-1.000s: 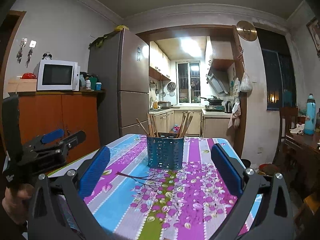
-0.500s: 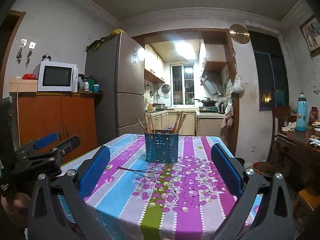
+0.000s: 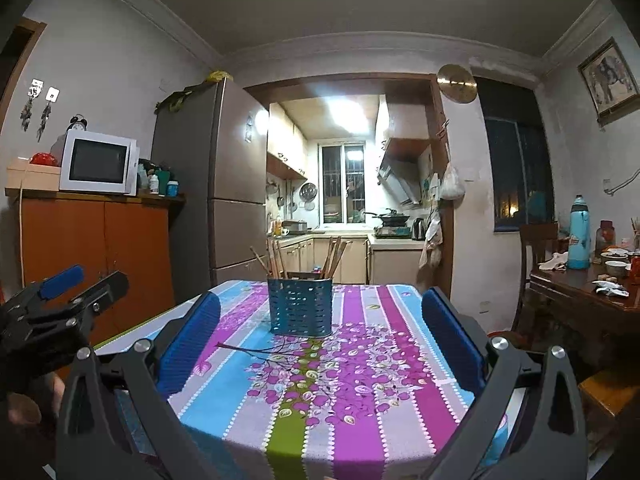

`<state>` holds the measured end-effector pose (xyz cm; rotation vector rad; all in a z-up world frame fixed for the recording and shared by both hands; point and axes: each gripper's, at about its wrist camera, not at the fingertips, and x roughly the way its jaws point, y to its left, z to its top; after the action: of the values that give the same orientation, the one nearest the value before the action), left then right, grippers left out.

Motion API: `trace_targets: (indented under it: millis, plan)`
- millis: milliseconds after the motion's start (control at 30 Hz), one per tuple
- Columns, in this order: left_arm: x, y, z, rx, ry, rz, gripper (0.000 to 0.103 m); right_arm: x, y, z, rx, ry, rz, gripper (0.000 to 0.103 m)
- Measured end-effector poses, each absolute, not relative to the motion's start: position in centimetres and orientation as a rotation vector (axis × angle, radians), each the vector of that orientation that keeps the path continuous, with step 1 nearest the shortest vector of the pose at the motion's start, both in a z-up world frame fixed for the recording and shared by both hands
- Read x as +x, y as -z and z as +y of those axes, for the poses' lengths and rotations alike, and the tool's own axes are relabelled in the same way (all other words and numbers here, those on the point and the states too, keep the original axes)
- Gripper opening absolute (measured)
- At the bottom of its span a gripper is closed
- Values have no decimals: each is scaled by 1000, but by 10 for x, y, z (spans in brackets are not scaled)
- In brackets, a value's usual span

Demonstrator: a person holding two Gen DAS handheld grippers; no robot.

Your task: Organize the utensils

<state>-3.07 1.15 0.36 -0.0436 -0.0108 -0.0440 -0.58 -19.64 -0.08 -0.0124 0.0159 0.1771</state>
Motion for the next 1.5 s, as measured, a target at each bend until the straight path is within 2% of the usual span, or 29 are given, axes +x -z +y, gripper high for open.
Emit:
trace_targets:
  millis: [1167,1500]
  plan:
    - [-34,19,8,-10,24,-38,98,-8,21,-193,-33,-192,-20,97]
    - [-41,21,10,-26,25,-116,98,-9,24,-194,-21,-185,-58,97]
